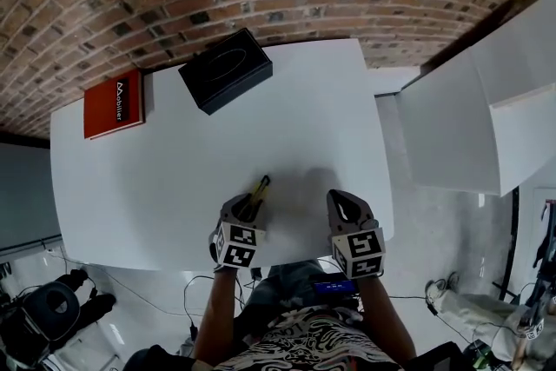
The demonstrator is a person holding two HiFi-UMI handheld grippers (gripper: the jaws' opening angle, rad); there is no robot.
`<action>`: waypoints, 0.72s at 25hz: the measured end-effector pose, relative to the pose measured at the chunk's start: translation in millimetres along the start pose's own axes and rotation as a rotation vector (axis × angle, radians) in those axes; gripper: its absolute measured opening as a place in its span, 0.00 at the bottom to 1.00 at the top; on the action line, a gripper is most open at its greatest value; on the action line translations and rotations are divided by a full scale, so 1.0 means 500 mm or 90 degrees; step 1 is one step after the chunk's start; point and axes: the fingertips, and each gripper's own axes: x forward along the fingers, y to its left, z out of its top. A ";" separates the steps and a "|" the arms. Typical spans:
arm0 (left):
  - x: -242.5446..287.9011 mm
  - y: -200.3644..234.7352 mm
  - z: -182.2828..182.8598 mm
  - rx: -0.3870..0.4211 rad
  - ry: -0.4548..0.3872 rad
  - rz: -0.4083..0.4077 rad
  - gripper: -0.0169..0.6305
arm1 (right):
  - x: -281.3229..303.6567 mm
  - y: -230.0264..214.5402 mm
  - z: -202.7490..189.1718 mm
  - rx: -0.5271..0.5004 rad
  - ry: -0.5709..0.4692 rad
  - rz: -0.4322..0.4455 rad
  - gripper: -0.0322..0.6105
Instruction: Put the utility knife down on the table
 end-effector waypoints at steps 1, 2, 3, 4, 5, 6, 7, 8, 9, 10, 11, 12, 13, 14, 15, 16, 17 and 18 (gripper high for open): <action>0.001 0.000 -0.001 -0.002 -0.001 -0.002 0.21 | -0.001 0.001 0.005 -0.005 -0.001 -0.001 0.05; 0.002 0.001 -0.001 -0.003 -0.003 -0.003 0.21 | -0.002 0.002 0.012 -0.011 0.000 -0.003 0.05; 0.003 0.004 0.001 -0.007 -0.008 -0.004 0.21 | -0.004 0.003 0.019 -0.016 0.000 -0.006 0.05; 0.003 0.006 0.005 -0.014 -0.015 -0.006 0.21 | -0.005 0.004 0.024 -0.018 -0.003 -0.008 0.05; 0.001 0.007 0.011 -0.023 -0.024 -0.010 0.21 | -0.007 0.005 0.029 -0.018 -0.011 -0.009 0.05; -0.003 0.007 0.019 -0.032 -0.032 -0.016 0.21 | -0.012 0.006 0.035 -0.018 -0.020 -0.009 0.05; -0.011 0.006 0.028 -0.041 -0.040 -0.023 0.21 | -0.019 0.008 0.043 -0.019 -0.028 -0.009 0.05; -0.021 0.003 0.038 -0.049 -0.048 -0.029 0.21 | -0.028 0.011 0.051 -0.020 -0.034 -0.009 0.05; -0.031 0.002 0.047 -0.053 -0.058 -0.031 0.21 | -0.038 0.013 0.059 -0.021 -0.039 -0.009 0.05; -0.041 0.002 0.057 -0.056 -0.069 -0.030 0.21 | -0.047 0.015 0.066 -0.022 -0.044 -0.012 0.05; -0.050 0.003 0.068 -0.057 -0.082 -0.028 0.21 | -0.054 0.016 0.072 -0.024 -0.049 -0.016 0.05; -0.059 0.005 0.080 -0.059 -0.095 -0.026 0.21 | -0.061 0.017 0.079 -0.026 -0.056 -0.020 0.05; -0.067 0.007 0.091 -0.064 -0.108 -0.027 0.21 | -0.068 0.018 0.087 -0.030 -0.065 -0.023 0.05; -0.076 0.007 0.100 -0.071 -0.121 -0.030 0.21 | -0.076 0.021 0.095 -0.033 -0.075 -0.027 0.05; -0.086 0.006 0.108 -0.081 -0.135 -0.034 0.21 | -0.085 0.024 0.102 -0.037 -0.084 -0.029 0.05; -0.096 0.004 0.115 -0.092 -0.147 -0.039 0.21 | -0.096 0.028 0.109 -0.039 -0.094 -0.031 0.05; -0.107 0.001 0.123 -0.100 -0.160 -0.044 0.21 | -0.107 0.030 0.114 -0.040 -0.103 -0.033 0.05; -0.117 -0.002 0.132 -0.106 -0.171 -0.048 0.21 | -0.118 0.032 0.118 -0.040 -0.112 -0.035 0.05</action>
